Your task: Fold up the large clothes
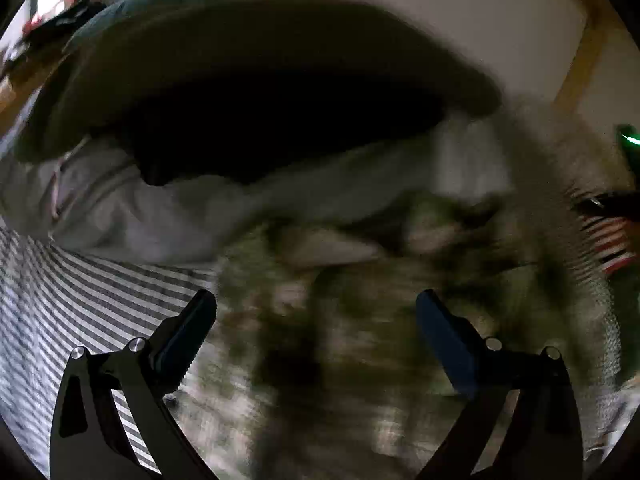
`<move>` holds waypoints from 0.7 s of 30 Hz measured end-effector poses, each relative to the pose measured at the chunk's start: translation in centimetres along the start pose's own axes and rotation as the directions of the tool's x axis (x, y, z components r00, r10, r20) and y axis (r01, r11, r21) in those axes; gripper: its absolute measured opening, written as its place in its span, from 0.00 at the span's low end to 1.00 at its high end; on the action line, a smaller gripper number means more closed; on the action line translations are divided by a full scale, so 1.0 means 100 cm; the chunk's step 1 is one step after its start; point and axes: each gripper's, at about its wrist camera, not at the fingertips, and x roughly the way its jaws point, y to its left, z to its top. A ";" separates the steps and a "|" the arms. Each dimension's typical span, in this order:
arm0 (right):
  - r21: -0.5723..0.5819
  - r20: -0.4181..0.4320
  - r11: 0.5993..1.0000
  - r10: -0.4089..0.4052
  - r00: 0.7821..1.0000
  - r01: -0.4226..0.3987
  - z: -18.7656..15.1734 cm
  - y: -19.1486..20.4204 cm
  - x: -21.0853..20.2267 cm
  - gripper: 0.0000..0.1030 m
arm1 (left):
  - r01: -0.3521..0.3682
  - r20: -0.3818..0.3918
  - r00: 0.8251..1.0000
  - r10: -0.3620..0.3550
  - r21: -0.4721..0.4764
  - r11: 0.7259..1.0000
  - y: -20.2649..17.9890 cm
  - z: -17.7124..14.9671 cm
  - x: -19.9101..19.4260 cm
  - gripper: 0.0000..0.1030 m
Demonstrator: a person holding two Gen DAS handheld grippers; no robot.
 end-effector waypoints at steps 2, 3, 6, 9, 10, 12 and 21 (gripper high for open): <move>0.008 -0.120 0.999 -0.048 0.992 0.049 -0.024 -0.022 0.027 0.96 | 0.021 -0.061 0.998 -0.021 -0.006 1.000 0.005 -0.005 0.028 0.95; 0.019 -0.160 0.999 -0.040 0.986 0.043 -0.033 -0.020 0.038 0.96 | 0.037 -0.097 0.995 -0.038 -0.012 0.999 0.006 -0.008 0.040 0.95; 0.053 -0.271 0.998 0.035 0.962 -0.022 -0.065 -0.029 0.072 0.90 | 0.026 -0.158 0.987 -0.022 0.029 0.999 0.005 -0.016 0.071 0.95; 0.072 -0.279 0.997 0.059 0.958 -0.040 -0.078 -0.033 0.089 0.53 | -0.046 -0.184 0.981 0.058 0.068 0.997 0.011 -0.018 0.089 0.95; 0.075 -0.266 0.996 0.065 0.962 -0.047 -0.079 -0.035 0.089 0.44 | -0.057 -0.203 0.977 0.067 0.059 0.997 0.016 -0.018 0.094 0.95; 0.113 -0.244 0.990 0.115 0.963 -0.090 -0.080 -0.042 0.086 0.32 | -0.063 -0.214 0.974 0.069 0.037 0.997 0.022 -0.018 0.102 0.96; 0.319 -0.114 0.938 0.180 0.977 -0.135 -0.100 -0.127 0.062 0.16 | -0.169 -0.193 0.967 0.166 0.000 0.986 0.068 -0.006 0.100 0.96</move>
